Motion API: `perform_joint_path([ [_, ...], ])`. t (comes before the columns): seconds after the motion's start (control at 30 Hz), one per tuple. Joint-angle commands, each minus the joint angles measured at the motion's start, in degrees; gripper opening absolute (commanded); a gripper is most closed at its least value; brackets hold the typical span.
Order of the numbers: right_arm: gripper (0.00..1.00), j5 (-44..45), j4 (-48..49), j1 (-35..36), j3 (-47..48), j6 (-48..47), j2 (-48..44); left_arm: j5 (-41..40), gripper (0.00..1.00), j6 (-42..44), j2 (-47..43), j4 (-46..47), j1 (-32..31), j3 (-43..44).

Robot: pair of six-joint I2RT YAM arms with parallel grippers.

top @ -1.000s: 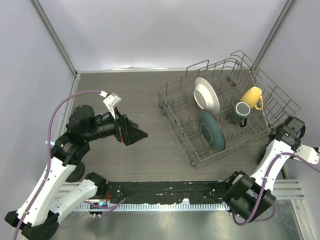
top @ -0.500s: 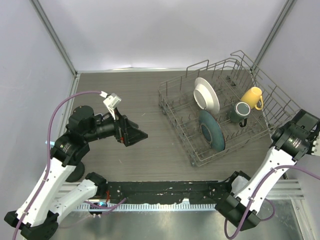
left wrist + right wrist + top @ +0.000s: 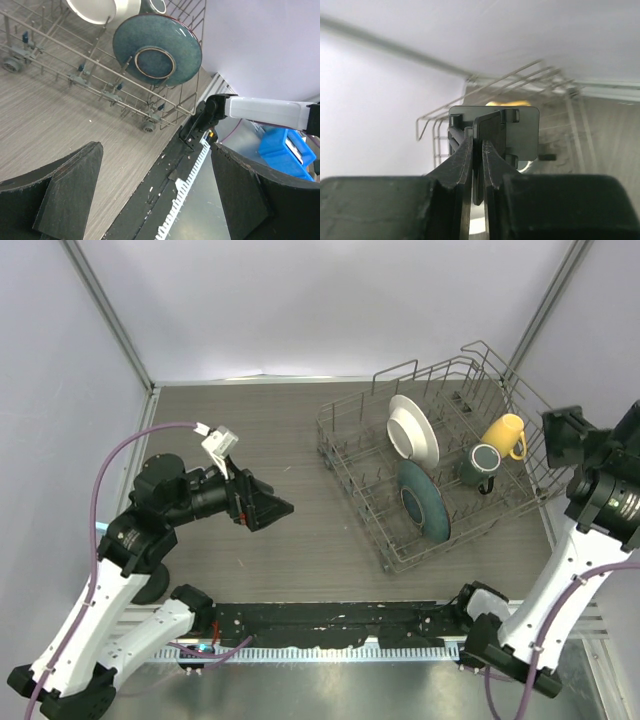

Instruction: Place the phone on the phone stand

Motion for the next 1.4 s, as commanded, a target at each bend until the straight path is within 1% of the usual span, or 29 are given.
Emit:
perform_joint_path([
  [0.0,0.0,-7.38,3.42,6.76,6.96,2.51,4.62,-4.03,0.93,-0.66,-1.67,2.3,-0.19,0.55],
  [0.03,0.0,-7.04,3.86,12.34,7.59,3.21,5.51,-5.17,0.93,-1.19,-2.02,2.56,-0.19,0.55],
  [0.07,0.0,-6.08,4.21,15.79,8.38,3.83,6.3,-5.79,0.93,-1.54,-2.2,3.0,-0.19,0.55],
  [0.13,0.0,-0.38,4.82,24.57,10.49,5.94,9.37,-7.71,0.93,-1.89,-3.34,3.09,-0.19,0.64],
  [0.17,0.0,2.0,5.35,33.67,11.28,6.38,10.87,-9.99,0.93,-2.33,-3.78,3.09,-0.19,0.73],
  [0.2,0.0,8.11,5.53,39.85,13.11,6.99,12.27,-11.32,0.93,-2.42,-4.22,2.83,-0.19,0.9],
  [0.23,0.0,11.39,5.62,44.87,14.43,7.26,15.77,-12.81,0.93,-2.6,-5.18,2.66,-0.28,0.99],
  [0.27,0.0,15.25,5.62,55.97,15.84,7.44,17.54,-15.69,0.93,-2.95,-5.62,1.7,-0.19,1.08],
  [0.33,0.0,22.8,5.79,64.65,20.06,7.7,21.67,-19.48,0.93,-3.39,-7.72,0.46,-0.19,1.43],
  [0.37,0.0,24.07,6.32,68.44,21.2,7.88,25.35,-21.77,0.93,-3.56,-8.61,-0.93,-0.19,1.43],
  [0.4,0.0,24.6,7.11,74.39,22.61,7.88,27.39,-25.79,0.93,-4.0,-9.57,-1.47,-0.19,1.43],
  [0.47,0.0,25.92,10.08,79.44,22.89,8.66,31.42,-30.38,0.93,-4.44,-13.25,-2.96,-0.19,1.26],
  [0.5,0.0,26.19,11.41,84.33,22.19,8.67,32.58,-35.27,0.94,-4.97,-14.67,-3.58,-0.19,1.17],
  [0.63,0.0,28.56,13.79,92.18,19.64,12.53,38.21,-43.65,0.93,-6.38,-21.17,-5.08,-0.19,0.11],
  [0.67,0.0,28.48,15.62,92.9,17.98,15.23,38.74,-44.37,0.93,-6.55,-23.19,-4.99,-0.19,-0.32],
  [0.7,0.0,27.78,17.12,93.34,13.44,16.74,39.09,-44.55,0.93,-6.73,-23.9,-4.99,-0.19,-1.11],
  [0.77,0.0,26.02,21.32,94.05,8.15,21.04,39.1,-43.94,0.93,-6.99,-24.52,-4.99,-0.19,-1.82],
  [0.8,0.0,25.93,21.87,94.14,4.12,25.93,39.62,-43.59,0.93,-6.99,-24.18,-5.25,-0.19,-2.43],
  [0.87,0.0,26.1,21.88,94.4,1.37,30.09,40.32,-42.27,0.94,-6.56,-23.12,-6.48,-0.19,-2.53],
  [0.9,0.0,26.62,21.88,94.49,-1.08,34.55,40.5,-41.57,0.95,-6.29,-21.47,-6.83,-0.19,-2.52],
  [0.97,0.0,26.63,24.59,94.75,-5.39,37.22,41.03,-39.73,0.96,-5.59,-19.88,-7.62,-0.28,-2.44],
  [1.0,0.0,26.8,25.47,94.84,-6.11,38.54,41.55,-39.11,0.96,-5.5,-18.65,-7.63,-0.28,-2.52],
  [1.07,0.0,26.54,24.17,94.84,-5.86,40.21,43.66,-37.27,0.96,-6.2,-17.59,-6.75,-0.19,-3.4],
  [1.17,0.0,25.92,23.99,95.28,-5.07,40.83,46.47,-35.59,0.96,-7.95,-16.97,-4.73,-0.19,-6.03],
  [1.37,0.0,26.54,22.41,95.98,-3.48,43.29,51.21,-36.2,0.96,-9.8,-16.62,-4.46,-0.19,-9.9],
])
